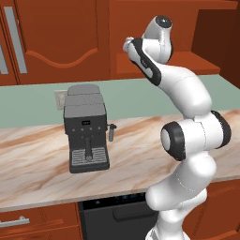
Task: Pick the eggplants from the cabinet and place them in one bowl. Pick the potato from the sink and place it in the other bowl.
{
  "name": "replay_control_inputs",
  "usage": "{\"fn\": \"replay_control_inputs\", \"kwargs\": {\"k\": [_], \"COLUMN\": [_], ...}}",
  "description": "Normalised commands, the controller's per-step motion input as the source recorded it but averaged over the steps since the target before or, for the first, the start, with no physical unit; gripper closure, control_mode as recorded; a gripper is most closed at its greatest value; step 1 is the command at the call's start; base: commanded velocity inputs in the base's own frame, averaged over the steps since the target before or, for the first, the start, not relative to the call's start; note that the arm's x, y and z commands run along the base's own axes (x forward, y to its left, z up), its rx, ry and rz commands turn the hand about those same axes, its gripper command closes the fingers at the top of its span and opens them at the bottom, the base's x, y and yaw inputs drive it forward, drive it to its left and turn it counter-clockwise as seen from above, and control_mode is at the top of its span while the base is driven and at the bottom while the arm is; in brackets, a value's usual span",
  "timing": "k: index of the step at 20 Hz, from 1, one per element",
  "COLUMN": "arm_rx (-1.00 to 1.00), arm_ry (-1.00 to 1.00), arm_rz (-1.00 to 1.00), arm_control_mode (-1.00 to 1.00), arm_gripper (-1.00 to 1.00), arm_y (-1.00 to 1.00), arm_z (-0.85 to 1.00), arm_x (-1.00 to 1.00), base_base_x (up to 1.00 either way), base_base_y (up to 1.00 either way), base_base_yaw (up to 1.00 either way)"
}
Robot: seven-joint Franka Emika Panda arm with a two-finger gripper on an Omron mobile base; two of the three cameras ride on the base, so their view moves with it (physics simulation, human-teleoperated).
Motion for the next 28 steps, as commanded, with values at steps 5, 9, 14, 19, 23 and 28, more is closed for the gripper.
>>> {"fn": "replay_control_inputs", "kwargs": {"k": [5, 9, 14, 19, 23, 28], "arm_rx": [0.06, 0.05, 0.07, 0.04, 0.01, 0.00], "arm_ry": [0.00, -0.05, -0.03, 0.00, 0.00, 0.00], "arm_rz": [0.00, 0.00, 0.00, 0.00, 0.00, 0.00], "arm_control_mode": [-1.00, -1.00, -1.00, -1.00, -1.00, -1.00], "arm_gripper": [1.00, 1.00, 1.00, 1.00, 1.00, 1.00], "arm_y": [0.00, 0.02, 0.00, 0.00, 0.00, -0.01], "arm_z": [-0.27, -0.31, -0.15, 0.06, 0.12, 0.11], "arm_x": [-0.35, -0.41, -0.45, -0.52, -0.55, -0.59], "base_base_x": [0.00, 0.00, 0.00, 0.00, 0.00, 0.00], "base_base_y": [0.00, 0.00, 0.00, 0.00, 0.00, 0.00], "base_base_yaw": [0.00, 0.00, 0.00, 0.00, 0.00, 0.00]}}
